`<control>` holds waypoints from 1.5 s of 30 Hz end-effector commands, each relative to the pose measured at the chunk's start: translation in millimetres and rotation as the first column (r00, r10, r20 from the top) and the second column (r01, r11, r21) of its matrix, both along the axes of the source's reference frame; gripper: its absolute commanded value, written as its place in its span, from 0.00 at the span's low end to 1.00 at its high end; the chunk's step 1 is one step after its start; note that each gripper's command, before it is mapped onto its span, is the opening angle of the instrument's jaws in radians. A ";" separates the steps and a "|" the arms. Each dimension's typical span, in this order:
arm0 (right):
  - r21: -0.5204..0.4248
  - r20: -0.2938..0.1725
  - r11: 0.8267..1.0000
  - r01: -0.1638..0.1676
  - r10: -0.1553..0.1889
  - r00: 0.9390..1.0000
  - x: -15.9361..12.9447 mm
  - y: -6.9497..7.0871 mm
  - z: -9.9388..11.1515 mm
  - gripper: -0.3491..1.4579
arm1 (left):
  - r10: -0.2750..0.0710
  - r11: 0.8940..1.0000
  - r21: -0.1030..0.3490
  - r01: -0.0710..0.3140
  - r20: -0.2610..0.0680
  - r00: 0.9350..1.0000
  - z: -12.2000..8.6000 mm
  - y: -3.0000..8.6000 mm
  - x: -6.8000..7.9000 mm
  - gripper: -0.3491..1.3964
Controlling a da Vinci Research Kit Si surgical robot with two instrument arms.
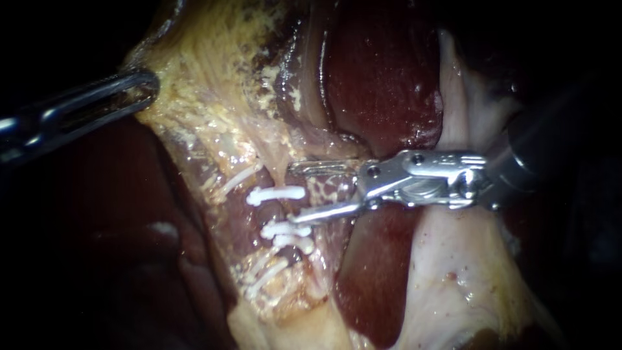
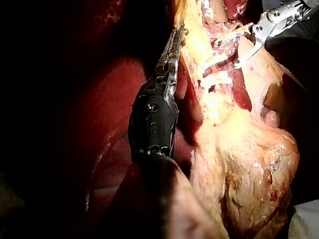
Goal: Going back third clip right tube
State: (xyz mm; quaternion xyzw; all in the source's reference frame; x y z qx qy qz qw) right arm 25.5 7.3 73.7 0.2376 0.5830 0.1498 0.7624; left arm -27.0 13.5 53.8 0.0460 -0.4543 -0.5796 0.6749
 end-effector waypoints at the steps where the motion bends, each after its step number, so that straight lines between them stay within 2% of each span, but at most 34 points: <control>1: -0.009 0.002 1.000 -0.003 0.003 1.000 -0.8 0.1 -0.6 0.52 | 0.000 1.000 0.000 0.000 0.000 1.000 0.0 0.0 0.0 0.00; 9: -0.031 -0.008 0.999 0.012 -0.013 1.000 -5.0 1.4 -4.8 0.52 | 0.000 1.000 0.000 0.000 0.000 1.000 0.0 0.0 0.0 0.00; 17: -0.059 -0.018 0.998 0.021 -0.022 1.000 -5.7 1.5 -6.6 0.52 | -0.002 1.000 -0.002 0.002 -0.001 1.000 0.6 0.1 -0.6 0.00; 19: -0.069 -0.022 0.997 0.026 -0.028 0.999 -5.7 1.5 -6.7 0.52 | -0.005 1.000 -0.005 0.004 -0.003 1.000 1.2 0.0 -1.2 0.00; 23: -0.104 -0.028 0.994 0.035 -0.038 0.999 -6.0 1.4 -6.6 0.52 | 0.013 1.000 0.007 -0.013 -0.013 1.000 3.1 -0.3 -2.7 0.00; 31: -0.127 -0.031 0.991 0.041 -0.045 0.998 -6.2 1.3 -6.9 0.52 | 0.048 0.999 0.025 -0.048 -0.020 0.999 7.4 -0.7 -7.1 0.00; 35: -0.125 -0.035 0.991 0.044 -0.049 0.998 -5.9 1.2 -7.0 0.52 | 0.059 0.998 0.029 -0.059 -0.017 0.998 8.2 -1.0 -8.7 0.00; 39: -0.125 -0.036 0.991 0.046 -0.051 0.998 -5.8 1.1 -7.0 0.52 | 0.065 0.997 0.032 -0.065 -0.015 0.998 8.4 -1.3 -9.4 0.00; 45: -0.124 -0.038 0.991 0.048 -0.053 0.998 -5.6 1.1 -7.0 0.52 | 0.066 0.997 0.032 -0.065 -0.015 0.998 8.3 -1.3 -9.3 0.00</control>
